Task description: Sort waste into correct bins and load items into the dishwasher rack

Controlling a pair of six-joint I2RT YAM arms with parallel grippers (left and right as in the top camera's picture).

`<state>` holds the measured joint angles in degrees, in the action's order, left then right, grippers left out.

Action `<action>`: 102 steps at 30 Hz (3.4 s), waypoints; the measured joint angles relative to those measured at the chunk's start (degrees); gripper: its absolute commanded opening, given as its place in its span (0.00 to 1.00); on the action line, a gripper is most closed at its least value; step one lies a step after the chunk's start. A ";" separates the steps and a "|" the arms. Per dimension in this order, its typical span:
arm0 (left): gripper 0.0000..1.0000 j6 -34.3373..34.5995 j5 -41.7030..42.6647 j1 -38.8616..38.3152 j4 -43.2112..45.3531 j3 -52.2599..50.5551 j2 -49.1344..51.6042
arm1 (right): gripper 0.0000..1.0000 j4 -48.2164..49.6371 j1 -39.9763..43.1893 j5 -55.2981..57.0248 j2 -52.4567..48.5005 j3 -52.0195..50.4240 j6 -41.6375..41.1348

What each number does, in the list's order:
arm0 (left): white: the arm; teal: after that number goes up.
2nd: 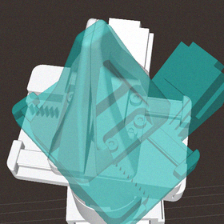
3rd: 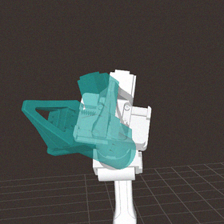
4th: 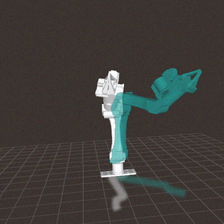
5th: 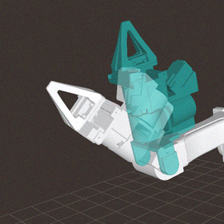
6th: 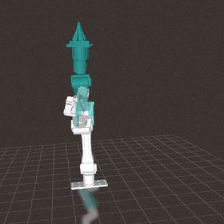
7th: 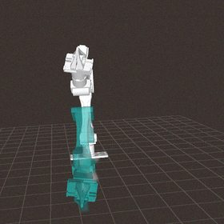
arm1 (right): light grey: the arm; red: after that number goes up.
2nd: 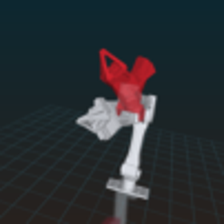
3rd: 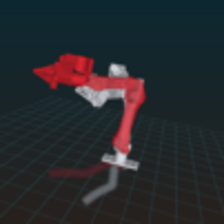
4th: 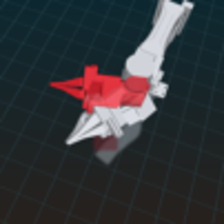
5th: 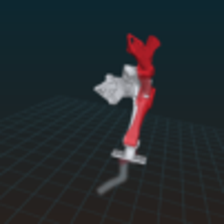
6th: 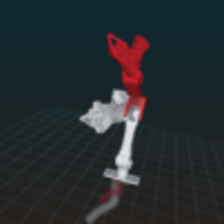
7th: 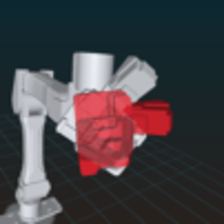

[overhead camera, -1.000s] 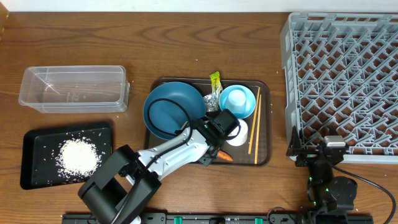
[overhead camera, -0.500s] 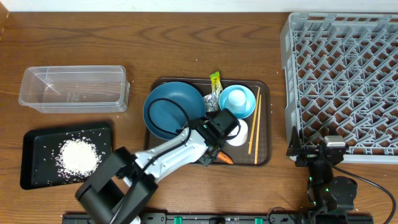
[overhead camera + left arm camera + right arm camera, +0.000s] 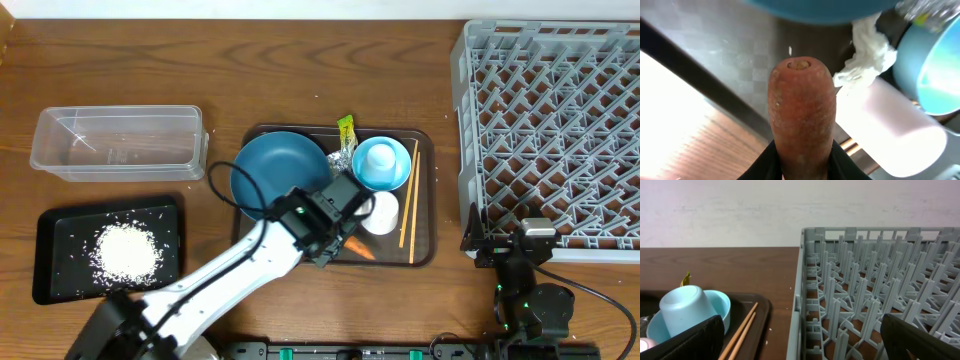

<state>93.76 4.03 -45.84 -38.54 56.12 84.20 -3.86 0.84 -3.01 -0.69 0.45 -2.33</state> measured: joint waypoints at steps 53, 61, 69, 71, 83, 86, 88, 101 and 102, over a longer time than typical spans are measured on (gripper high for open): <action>0.34 -32.76 -7.45 84.46 -10.36 0.00 2.89 | 0.99 0.00 0.00 0.00 0.00 0.00 0.00; 0.39 -33.22 -7.48 85.83 -10.25 0.00 3.89 | 0.99 0.00 0.00 0.00 0.00 0.00 0.00; 0.40 -34.27 -5.84 85.83 -10.45 0.00 3.89 | 0.99 0.00 0.00 0.00 0.00 0.00 0.00; 0.42 -35.43 -3.89 85.83 -10.47 0.00 3.89 | 0.99 0.00 0.00 0.00 0.00 0.00 0.00; 0.62 -46.58 18.88 84.72 -18.12 0.00 -2.67 | 0.99 0.00 0.00 0.00 0.00 0.00 0.00; 0.64 -50.05 24.13 82.36 -20.94 0.00 -5.29 | 0.99 0.00 0.00 0.00 0.00 0.00 0.00; 0.66 -51.39 26.21 80.32 -22.77 0.00 -7.26 | 0.99 -0.02 0.00 0.00 0.00 0.00 0.00; 0.94 -52.35 21.84 55.80 -26.60 0.00 -20.48 | 0.99 0.00 0.00 0.00 0.00 0.00 0.00; 0.95 -51.49 20.52 53.90 -26.86 0.00 -20.46 | 0.99 0.00 0.00 0.00 0.00 0.00 0.00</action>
<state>42.26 24.56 8.05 -65.41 56.12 63.75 -3.86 0.84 -3.01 -0.69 0.45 -2.33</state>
